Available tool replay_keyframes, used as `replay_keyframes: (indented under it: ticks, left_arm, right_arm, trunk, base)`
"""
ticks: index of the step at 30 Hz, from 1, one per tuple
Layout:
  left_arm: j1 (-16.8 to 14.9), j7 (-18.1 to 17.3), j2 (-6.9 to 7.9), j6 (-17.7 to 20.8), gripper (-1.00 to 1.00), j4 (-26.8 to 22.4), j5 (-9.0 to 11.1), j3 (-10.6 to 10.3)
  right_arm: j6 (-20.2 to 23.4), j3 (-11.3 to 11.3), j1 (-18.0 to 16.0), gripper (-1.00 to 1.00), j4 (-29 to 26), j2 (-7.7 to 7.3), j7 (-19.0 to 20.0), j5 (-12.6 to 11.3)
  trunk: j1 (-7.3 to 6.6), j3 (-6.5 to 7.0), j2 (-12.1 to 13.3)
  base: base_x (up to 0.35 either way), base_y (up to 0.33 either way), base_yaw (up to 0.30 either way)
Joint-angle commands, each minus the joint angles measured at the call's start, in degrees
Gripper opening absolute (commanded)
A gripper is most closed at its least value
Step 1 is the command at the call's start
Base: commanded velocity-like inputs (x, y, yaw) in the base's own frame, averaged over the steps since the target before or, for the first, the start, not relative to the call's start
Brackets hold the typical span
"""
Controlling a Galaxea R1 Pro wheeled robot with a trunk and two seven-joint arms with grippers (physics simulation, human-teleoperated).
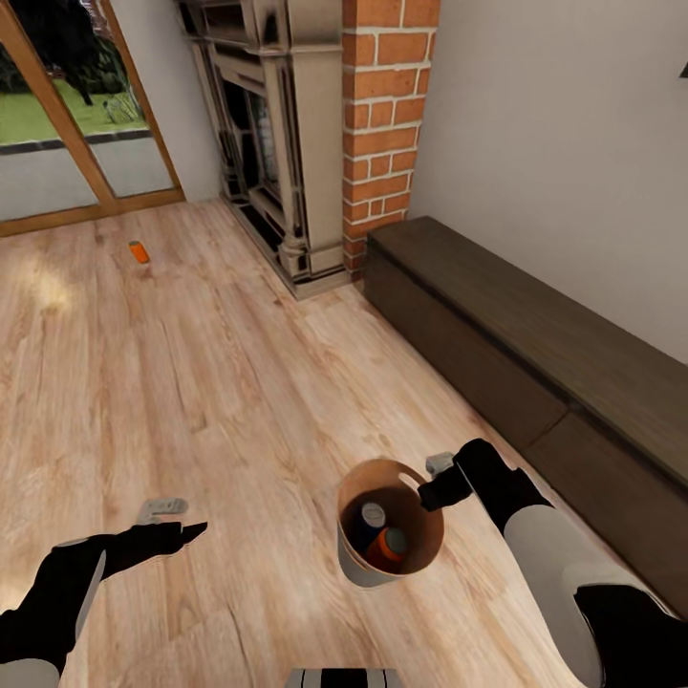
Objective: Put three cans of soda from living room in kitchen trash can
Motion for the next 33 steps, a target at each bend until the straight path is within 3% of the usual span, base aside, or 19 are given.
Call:
replay_keyframes:
  ticks: [1, 6, 11, 33]
  left_arm:
    - [0.0, 0.0, 0.0, -0.02, 1.0, 0.0, 0.0, 0.0]
    - [0.0, 0.0, 0.0, -0.16, 1.0, 0.0, -0.02, 0.0]
    - [0.0, 0.0, 0.0, -0.23, 1.0, 0.06, -0.04, 0.0]
    - [-0.07, 0.15, 0.01, -1.57, 1.0, 2.59, -0.07, 0.0]
  right_arm:
    - [0.51, -0.04, 0.0, -1.0, 0.02, 0.02, 0.27, -1.26]
    - [0.36, 0.02, 0.06, -1.0, 0.0, 0.06, -0.02, -1.25]
    - [0.39, -0.05, 0.14, -1.0, 0.0, 1.04, -0.38, -0.97]
    - [0.51, -0.57, 0.14, -1.0, 0.0, 0.97, -0.5, -0.81]
  trunk:
    - [0.0, 0.0, 0.0]
    - [0.0, 0.0, 0.0]
    - [0.0, 0.0, 0.0]
    - [0.0, 0.0, 0.0]
  base:
    - [0.283, 0.159, 0.001]
    - [0.283, 0.158, 0.03]
    - [0.284, 0.155, 0.201]
    - [0.292, 0.141, 0.25]
